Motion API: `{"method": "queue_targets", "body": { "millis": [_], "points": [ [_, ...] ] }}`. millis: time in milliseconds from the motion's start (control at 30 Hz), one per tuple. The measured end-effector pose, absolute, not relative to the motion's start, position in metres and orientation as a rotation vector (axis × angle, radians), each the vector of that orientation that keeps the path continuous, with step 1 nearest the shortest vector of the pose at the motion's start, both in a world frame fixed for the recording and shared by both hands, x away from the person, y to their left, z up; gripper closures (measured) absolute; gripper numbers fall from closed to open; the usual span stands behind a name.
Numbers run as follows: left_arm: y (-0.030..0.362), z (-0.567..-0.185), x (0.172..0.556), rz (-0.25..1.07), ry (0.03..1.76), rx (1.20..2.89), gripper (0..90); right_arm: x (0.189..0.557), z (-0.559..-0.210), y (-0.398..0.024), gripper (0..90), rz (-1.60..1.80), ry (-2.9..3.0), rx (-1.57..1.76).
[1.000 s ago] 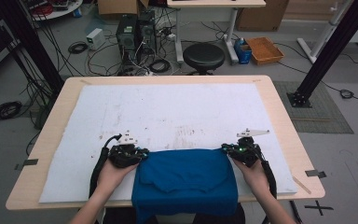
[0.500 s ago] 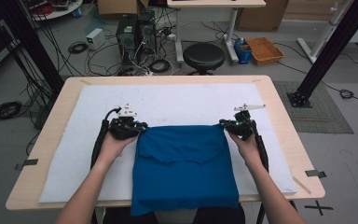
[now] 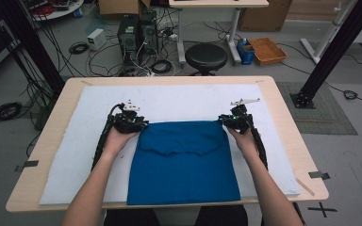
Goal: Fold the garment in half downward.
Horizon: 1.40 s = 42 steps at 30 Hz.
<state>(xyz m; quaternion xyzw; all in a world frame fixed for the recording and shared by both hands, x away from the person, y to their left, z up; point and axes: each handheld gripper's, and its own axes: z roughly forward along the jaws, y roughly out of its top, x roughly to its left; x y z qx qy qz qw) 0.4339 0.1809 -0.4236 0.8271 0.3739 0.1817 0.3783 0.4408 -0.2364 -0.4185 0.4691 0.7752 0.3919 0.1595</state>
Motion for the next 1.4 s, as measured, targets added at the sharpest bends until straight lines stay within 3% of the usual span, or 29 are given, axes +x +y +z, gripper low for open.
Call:
{"method": "queue_targets", "body": {
  "millis": [100,167,433,900,1167,1400],
  "points": [
    [0.185,-0.411,0.418,0.426,0.999,2.069,55.1,0.431,-0.411,-0.238,68.9,1.128,2.206,1.306],
    [0.186,-0.407,0.401,0.439,0.994,2.041,55.4,0.419,-0.406,-0.241,67.3,1.156,2.177,1.283],
    [0.186,-0.426,0.352,0.224,1.111,2.030,63.6,0.381,-0.410,-0.256,64.6,1.184,2.164,1.260],
    [0.184,-0.434,0.359,0.244,1.312,1.991,65.5,0.370,-0.427,-0.255,63.3,1.199,2.196,1.326],
    [0.189,-0.429,0.356,0.101,1.326,1.895,64.4,0.370,-0.429,-0.256,63.3,1.205,2.189,1.325],
    [0.188,-0.434,0.359,0.089,1.362,1.885,63.4,0.368,-0.429,-0.256,63.3,1.212,2.189,1.323]
  ]
}}
